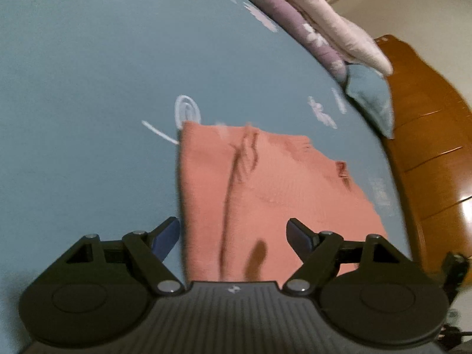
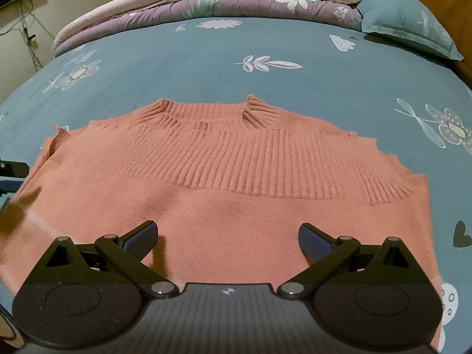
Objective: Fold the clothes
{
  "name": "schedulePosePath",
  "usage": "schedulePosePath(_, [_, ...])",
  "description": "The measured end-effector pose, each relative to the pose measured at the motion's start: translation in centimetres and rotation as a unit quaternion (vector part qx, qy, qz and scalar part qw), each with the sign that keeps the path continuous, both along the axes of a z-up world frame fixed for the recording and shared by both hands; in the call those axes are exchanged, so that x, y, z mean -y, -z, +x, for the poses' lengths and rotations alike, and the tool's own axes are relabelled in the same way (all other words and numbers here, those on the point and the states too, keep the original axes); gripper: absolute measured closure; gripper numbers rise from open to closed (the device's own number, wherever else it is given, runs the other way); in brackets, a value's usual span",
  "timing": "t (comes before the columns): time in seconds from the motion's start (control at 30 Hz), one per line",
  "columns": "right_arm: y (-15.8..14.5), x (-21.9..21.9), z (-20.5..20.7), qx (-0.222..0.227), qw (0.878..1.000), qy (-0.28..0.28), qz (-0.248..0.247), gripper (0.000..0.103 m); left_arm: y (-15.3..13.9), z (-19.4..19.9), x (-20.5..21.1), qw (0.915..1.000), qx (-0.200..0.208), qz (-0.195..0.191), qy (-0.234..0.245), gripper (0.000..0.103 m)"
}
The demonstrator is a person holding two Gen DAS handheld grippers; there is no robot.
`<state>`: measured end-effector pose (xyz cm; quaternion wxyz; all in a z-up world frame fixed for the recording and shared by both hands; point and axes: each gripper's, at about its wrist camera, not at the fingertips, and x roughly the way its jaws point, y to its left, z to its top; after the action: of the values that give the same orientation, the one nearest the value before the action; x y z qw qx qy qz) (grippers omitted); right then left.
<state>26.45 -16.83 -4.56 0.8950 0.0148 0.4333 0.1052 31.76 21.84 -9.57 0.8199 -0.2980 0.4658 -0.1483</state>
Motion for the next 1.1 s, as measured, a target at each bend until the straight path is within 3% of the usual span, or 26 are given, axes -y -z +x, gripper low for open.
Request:
schedulePosePath(0.13, [0.0,0.0,0.0,-0.002,1.000,0.003,0.008,0.000,0.9,2.6,-0.7,0.9984,0.003,-0.050,0.026,0.014])
schedulePosePath(0.3, [-0.1,-0.1,-0.1,-0.005,1.000,0.008,0.017,0.000,1.7,4.2,-1.5,0.9936,-0.014,-0.105,0.037,0.013])
schedulePosePath(0.53, [-0.2,-0.1,-0.2,-0.008,1.000,0.007,0.021,0.000,2.3,2.7,-1.5,0.9825,-0.080,-0.141,0.090,0.013])
schedulePosePath(0.83, [-0.1,-0.2,0.1,-0.007,1.000,0.008,0.019,0.000,2.4,6.8,0.5,0.9813,-0.072,-0.143,0.107,0.013])
schedulePosePath(0.93, [0.0,-0.3,0.1,-0.006,1.000,0.007,0.018,0.000,1.9,7.1,1.3,0.9810,-0.071,-0.135,0.120,0.012])
schedulePosePath(1.1, [0.0,-0.1,0.0,-0.005,1.000,0.006,0.024,0.000,2.3,5.1,1.2,0.9726,-0.098,-0.155,0.142,0.012])
